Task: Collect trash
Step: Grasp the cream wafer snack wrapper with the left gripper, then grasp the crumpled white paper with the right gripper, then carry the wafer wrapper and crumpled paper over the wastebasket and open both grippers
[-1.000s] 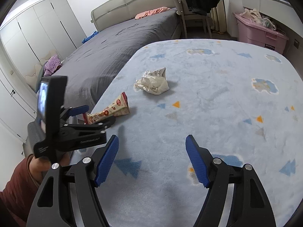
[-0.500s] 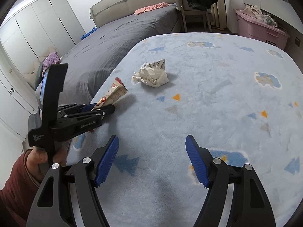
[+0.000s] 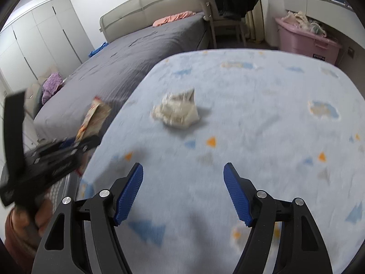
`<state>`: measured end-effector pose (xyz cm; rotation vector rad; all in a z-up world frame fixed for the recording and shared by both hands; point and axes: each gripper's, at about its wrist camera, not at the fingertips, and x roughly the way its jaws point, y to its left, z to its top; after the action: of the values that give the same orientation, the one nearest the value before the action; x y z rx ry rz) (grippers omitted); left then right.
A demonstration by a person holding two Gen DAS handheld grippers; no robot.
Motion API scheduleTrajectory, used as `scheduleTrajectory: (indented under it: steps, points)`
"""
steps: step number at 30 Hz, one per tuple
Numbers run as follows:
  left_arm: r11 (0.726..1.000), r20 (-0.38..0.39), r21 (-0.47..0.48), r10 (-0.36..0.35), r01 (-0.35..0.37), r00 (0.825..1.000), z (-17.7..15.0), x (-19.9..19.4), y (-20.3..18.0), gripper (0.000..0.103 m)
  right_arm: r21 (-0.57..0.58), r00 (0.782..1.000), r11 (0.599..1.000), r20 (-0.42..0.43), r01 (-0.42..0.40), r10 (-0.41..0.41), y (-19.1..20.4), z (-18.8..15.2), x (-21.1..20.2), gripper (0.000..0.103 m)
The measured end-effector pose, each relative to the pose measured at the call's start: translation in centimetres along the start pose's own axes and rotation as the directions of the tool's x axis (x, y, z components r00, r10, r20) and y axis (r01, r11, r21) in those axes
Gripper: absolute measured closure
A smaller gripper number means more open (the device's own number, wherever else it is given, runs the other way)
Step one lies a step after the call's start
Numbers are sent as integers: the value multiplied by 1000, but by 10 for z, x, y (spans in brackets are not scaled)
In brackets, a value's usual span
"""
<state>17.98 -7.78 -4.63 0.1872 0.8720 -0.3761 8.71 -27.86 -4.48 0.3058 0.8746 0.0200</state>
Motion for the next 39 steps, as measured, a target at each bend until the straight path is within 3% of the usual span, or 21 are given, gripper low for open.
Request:
scheduleTrajectory:
  steps: [5, 12, 18, 24, 26, 32, 39]
  points:
    - [997, 26, -60, 54, -52, 998, 6, -8, 25, 76, -12, 999, 999, 18, 37, -36, 9, 34, 23, 27]
    - [987, 49, -134, 92, -85, 995, 12, -18, 51, 76, -107, 995, 990, -18, 96, -99, 33, 57, 65, 22]
    - [984, 56, -159, 92, -82, 994, 14, -23, 59, 76, -138, 981, 977, -79, 165, -177, 40, 69, 105, 22]
    - [983, 59, -163, 97, -86, 994, 13, -25, 59, 76, -143, 972, 968, -87, 204, -218, 39, 75, 129, 25]
    - [984, 58, -161, 92, -82, 994, 12, -26, 60, 76, -139, 974, 970, -80, 199, -211, 39, 74, 130, 42]
    - [984, 60, -161, 90, -79, 994, 12, -28, 60, 76, -125, 979, 974, -55, 189, -197, 41, 68, 114, 45]
    - [987, 94, -148, 84, -69, 992, 7, -43, 59, 76, -74, 984, 982, -10, 175, -176, 44, 49, 66, 45]
